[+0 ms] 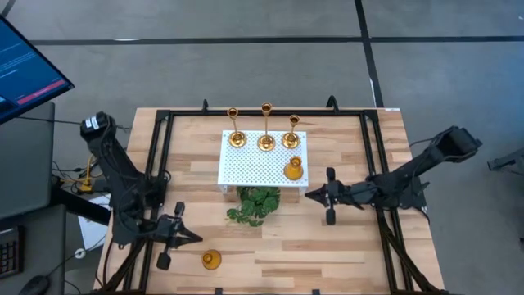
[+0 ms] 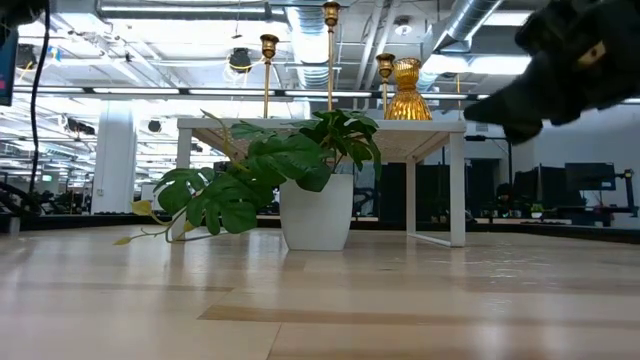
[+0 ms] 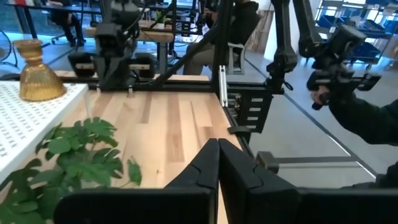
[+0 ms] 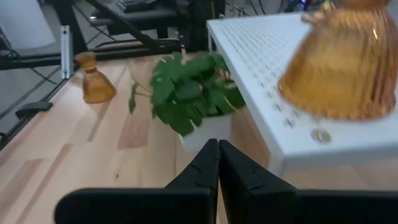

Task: Pick & Place candle stick holders
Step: Put the orange candle holder on the shelf

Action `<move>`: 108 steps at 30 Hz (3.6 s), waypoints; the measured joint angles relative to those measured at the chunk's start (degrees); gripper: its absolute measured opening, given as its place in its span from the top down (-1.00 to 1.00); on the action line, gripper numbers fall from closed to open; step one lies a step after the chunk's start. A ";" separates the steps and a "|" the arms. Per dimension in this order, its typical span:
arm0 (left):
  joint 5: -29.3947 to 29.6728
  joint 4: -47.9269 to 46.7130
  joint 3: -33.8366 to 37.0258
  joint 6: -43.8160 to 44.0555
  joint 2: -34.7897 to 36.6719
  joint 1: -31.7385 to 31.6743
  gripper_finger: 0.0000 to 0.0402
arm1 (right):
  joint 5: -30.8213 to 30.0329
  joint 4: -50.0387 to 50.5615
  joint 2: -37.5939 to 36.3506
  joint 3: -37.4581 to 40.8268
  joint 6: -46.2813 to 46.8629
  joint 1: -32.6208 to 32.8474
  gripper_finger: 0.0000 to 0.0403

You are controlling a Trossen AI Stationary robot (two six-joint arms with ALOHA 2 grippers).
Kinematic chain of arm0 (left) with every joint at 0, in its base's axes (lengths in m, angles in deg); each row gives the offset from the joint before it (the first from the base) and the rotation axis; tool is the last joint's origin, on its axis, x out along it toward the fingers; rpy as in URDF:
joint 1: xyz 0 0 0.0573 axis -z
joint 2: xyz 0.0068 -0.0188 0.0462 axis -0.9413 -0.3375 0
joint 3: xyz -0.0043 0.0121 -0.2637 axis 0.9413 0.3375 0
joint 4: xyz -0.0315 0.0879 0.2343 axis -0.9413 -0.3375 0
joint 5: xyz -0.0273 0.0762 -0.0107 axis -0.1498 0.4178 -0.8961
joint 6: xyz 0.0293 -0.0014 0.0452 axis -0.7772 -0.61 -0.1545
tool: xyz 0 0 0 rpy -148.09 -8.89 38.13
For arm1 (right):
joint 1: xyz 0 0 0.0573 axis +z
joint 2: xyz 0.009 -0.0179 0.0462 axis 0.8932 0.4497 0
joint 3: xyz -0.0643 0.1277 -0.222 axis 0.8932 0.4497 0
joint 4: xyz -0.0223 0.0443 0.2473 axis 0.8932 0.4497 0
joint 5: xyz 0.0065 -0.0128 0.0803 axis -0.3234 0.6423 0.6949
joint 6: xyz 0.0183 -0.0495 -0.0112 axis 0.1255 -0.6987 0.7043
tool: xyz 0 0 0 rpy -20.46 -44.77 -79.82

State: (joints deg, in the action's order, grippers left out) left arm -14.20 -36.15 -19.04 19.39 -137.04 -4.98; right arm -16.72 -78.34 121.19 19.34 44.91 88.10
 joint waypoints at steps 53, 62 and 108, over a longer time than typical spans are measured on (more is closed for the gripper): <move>-55.90 -51.49 -23.71 31.35 -18.34 -22.57 0.98 | 17.95 -12.18 14.28 1.05 4.95 -4.60 1.00; -55.46 -49.43 -23.69 31.35 -18.12 -22.57 0.98 | 28.41 -16.01 14.28 1.02 2.43 -1.14 1.00; -56.18 -49.56 -23.85 34.61 -28.16 -22.46 0.47 | 22.10 -16.14 14.28 1.02 2.42 1.42 1.00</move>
State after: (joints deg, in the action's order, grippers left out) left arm -70.38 -85.71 -42.89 54.00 -165.20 -27.45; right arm 5.38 -94.48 135.48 20.37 47.32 89.52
